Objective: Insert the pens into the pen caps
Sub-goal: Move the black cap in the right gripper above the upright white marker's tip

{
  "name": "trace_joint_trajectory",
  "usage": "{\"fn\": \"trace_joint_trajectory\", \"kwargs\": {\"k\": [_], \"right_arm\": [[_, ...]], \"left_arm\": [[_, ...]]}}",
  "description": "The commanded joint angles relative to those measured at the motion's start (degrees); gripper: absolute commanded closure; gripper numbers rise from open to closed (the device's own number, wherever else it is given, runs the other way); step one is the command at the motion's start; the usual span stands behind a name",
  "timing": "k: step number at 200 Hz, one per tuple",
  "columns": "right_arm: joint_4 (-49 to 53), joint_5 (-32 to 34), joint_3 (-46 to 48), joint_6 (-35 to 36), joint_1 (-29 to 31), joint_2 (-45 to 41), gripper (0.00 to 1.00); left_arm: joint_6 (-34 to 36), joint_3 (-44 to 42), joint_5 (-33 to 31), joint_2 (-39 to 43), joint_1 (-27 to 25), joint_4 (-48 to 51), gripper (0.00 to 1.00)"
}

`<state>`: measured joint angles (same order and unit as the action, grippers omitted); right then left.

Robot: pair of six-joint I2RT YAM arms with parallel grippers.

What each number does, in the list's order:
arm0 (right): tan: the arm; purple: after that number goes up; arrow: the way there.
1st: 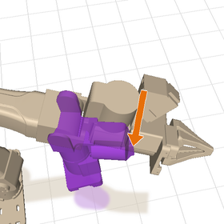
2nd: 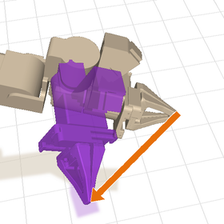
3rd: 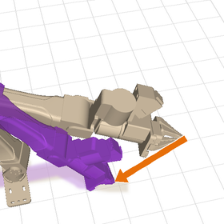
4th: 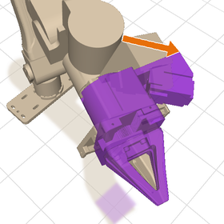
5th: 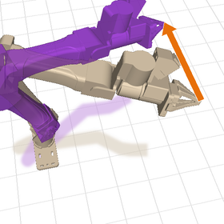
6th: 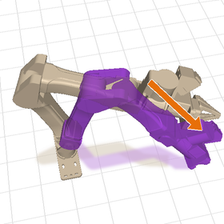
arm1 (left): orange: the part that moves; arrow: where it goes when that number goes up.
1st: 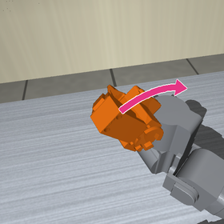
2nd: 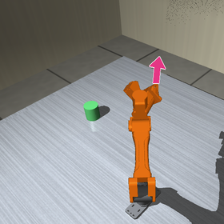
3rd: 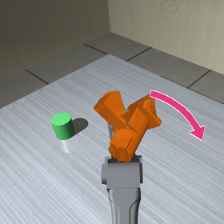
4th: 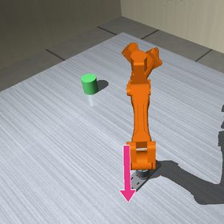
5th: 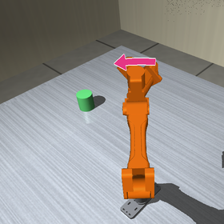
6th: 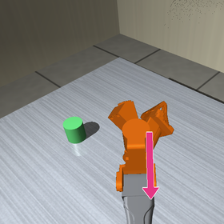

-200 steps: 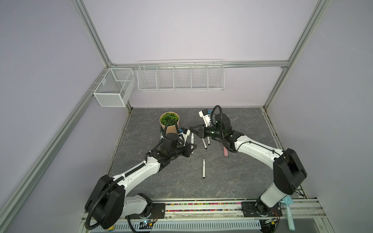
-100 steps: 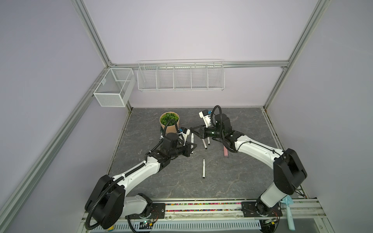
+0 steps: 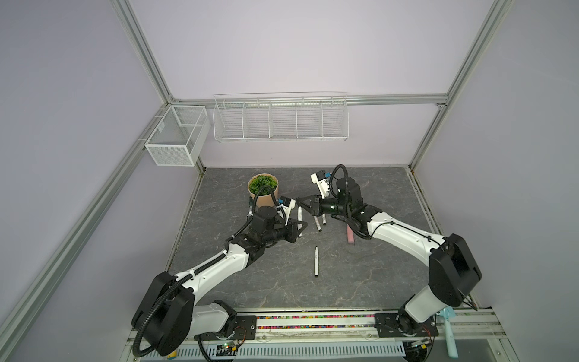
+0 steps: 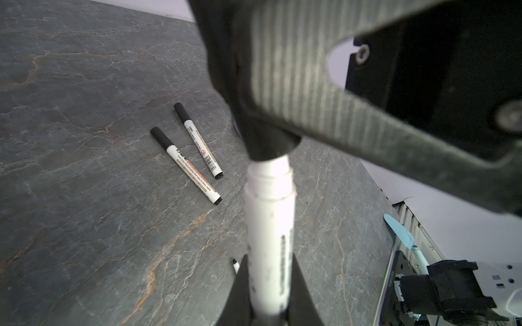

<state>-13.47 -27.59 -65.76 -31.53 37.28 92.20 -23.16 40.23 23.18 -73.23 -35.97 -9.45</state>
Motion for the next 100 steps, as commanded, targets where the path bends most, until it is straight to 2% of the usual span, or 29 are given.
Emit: {"fn": "trace_joint_trajectory", "kwargs": {"k": [1, 33, 100], "right_arm": [[1.0, -1.0, 2.4, -0.3, 0.5, -2.4, 0.9], [1.3, -2.8, 3.7, 0.5, 0.8, -3.0, 0.89], [13.3, -4.7, 3.5, 11.1, 4.0, -7.2, 0.87]], "left_arm": [[-3.5, 0.9, -1.4, -0.5, 2.0, -6.9, 1.0], [-1.9, 4.8, -1.7, -0.7, 2.0, -6.2, 1.0], [3.2, 6.9, -9.6, 1.8, 2.0, -6.1, 1.0]]}}
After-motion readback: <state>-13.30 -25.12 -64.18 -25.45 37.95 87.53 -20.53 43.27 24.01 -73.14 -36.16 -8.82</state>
